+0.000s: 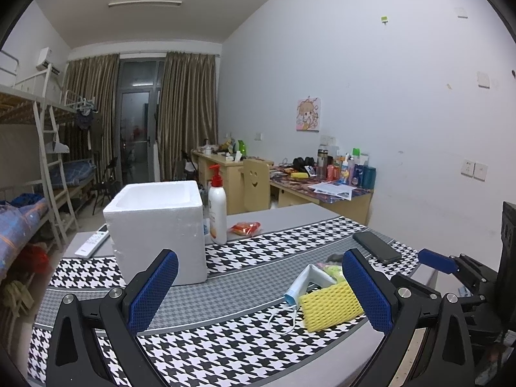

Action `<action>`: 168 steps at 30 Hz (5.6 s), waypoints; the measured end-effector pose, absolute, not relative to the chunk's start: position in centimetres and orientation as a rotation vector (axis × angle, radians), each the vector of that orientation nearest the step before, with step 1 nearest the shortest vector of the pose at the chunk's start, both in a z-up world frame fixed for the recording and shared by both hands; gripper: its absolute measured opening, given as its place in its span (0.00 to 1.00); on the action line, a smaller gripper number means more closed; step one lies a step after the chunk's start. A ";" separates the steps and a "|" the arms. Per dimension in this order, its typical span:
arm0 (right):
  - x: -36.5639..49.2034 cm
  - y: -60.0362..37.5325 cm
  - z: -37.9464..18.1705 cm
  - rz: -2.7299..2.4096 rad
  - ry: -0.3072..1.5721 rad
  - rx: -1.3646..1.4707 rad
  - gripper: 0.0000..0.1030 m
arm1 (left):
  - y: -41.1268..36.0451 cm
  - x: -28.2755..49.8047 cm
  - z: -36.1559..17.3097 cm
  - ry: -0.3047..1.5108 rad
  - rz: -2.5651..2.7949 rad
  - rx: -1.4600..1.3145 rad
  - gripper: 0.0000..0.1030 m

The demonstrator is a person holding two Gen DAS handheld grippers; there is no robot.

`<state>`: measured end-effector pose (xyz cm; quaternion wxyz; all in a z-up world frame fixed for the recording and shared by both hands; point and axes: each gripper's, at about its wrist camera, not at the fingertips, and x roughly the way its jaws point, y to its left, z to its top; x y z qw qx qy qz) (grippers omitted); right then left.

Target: Organize soft objects

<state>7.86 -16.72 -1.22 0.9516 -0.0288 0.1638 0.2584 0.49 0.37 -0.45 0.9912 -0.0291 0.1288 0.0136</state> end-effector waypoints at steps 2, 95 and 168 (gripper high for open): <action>7.8 -16.7 -1.3 0.528 0.332 -0.059 0.82 | 0.3 0.6 -0.5 0.262 0.025 -0.055 0.99; 18.1 -22.8 -8.6 0.350 0.616 0.015 0.82 | -10.5 14.9 -11.3 0.696 -0.300 0.147 0.87; 17.7 -25.0 -7.8 0.301 0.667 0.056 0.10 | -12.3 16.1 -14.1 0.836 -0.336 0.278 0.34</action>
